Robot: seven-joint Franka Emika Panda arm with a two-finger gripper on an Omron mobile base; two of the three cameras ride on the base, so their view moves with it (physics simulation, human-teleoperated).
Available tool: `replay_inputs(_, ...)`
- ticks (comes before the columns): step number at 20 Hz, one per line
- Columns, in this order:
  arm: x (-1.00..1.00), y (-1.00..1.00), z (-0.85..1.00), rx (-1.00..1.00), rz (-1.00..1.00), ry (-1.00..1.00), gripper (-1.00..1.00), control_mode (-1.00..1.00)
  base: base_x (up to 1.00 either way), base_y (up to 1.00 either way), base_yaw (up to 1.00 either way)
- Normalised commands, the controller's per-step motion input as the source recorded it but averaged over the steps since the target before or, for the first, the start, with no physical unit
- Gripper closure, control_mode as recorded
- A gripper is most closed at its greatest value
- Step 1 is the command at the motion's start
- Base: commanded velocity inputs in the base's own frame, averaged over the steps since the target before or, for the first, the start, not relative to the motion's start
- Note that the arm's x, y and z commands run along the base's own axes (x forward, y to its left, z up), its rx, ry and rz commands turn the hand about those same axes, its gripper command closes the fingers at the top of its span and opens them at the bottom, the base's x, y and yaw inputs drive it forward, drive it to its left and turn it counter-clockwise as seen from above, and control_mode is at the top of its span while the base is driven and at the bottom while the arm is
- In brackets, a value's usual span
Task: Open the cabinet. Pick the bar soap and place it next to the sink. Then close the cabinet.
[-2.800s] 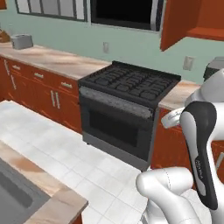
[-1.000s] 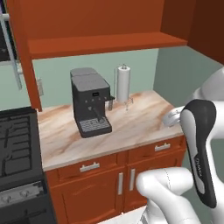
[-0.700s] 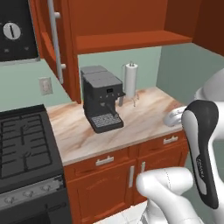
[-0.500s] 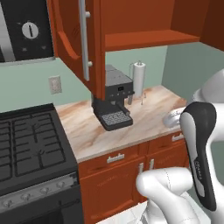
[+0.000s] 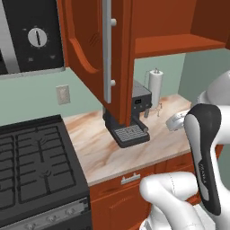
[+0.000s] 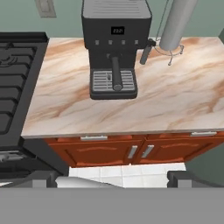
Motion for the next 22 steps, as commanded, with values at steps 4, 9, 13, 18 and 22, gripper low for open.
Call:
replay_inputs(4,0.0,0.0,0.0,0.0,0.0,0.0,-1.0,1.0,-0.05,-0.05,0.0)
replay_inputs(9,0.0,0.0,0.0,0.0,0.0,0.0,-1.0,1.0,0.0,-0.53,0.0)
replay_inputs(13,0.0,0.0,0.0,0.0,0.0,0.0,-1.0,1.0,0.0,-0.36,0.0)
replay_inputs(18,0.0,0.0,0.0,0.0,0.0,0.0,-1.0,1.0,0.0,-0.01,0.0)
replay_inputs(22,0.0,0.0,0.0,0.0,0.0,0.0,-1.0,1.0,0.16,-0.21,0.0)
